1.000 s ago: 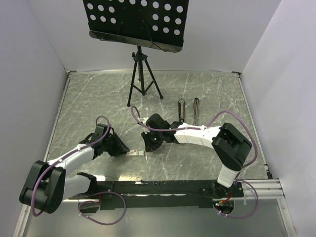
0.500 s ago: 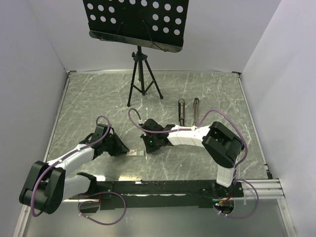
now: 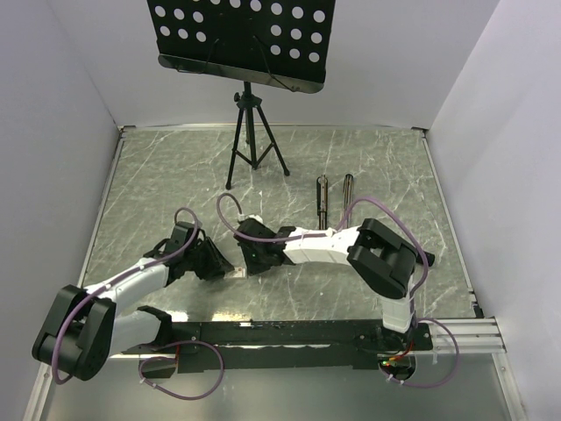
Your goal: Unload the staples from the stapler
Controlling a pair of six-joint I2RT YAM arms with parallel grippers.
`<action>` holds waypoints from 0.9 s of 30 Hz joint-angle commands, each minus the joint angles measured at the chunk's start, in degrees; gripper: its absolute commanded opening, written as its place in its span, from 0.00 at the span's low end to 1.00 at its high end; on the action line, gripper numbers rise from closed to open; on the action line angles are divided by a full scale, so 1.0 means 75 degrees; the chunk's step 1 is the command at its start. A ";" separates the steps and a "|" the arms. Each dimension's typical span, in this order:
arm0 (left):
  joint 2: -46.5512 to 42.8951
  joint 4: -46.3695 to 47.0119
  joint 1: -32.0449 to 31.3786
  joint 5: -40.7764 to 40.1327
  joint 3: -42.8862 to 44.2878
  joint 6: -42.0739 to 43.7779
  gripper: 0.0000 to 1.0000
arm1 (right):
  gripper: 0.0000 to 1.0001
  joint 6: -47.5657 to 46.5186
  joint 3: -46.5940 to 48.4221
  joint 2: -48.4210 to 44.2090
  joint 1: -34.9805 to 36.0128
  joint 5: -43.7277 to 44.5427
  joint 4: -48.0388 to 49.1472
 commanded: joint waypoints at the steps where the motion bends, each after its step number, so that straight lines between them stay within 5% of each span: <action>1: -0.0245 -0.0153 -0.0151 -0.0118 0.0162 0.0020 0.38 | 0.17 0.0315 -0.0295 -0.0353 0.0007 0.0709 -0.0030; 4: -0.0386 -0.0691 -0.0198 -0.0458 0.0454 0.0208 0.60 | 0.31 0.0057 -0.0517 -0.0821 -0.0227 0.0921 -0.0206; 8: -0.0573 -0.1267 -0.0280 -0.0867 0.0795 0.0489 0.72 | 0.45 -0.0178 -0.1174 -0.1771 -0.0497 0.1179 -0.0032; 9: -0.0585 -0.1396 -0.0303 -0.0985 0.0912 0.0571 0.73 | 0.62 -0.0225 -0.1395 -0.1959 -0.0544 0.1249 0.0004; 10: -0.0597 -0.1467 -0.0396 -0.1055 0.0936 0.0583 0.75 | 0.99 -0.0364 -0.1514 -0.2309 -0.0544 0.1320 0.0051; 15: -0.0234 -0.1818 -0.0701 -0.1347 0.1310 0.0782 0.84 | 1.00 -0.0600 -0.2298 -0.3342 -0.0544 0.1742 0.0379; 27: 0.1089 -0.2462 -0.2188 -0.2204 0.2388 0.1216 0.87 | 1.00 -0.0869 -0.3318 -0.4761 -0.0544 0.2011 0.0941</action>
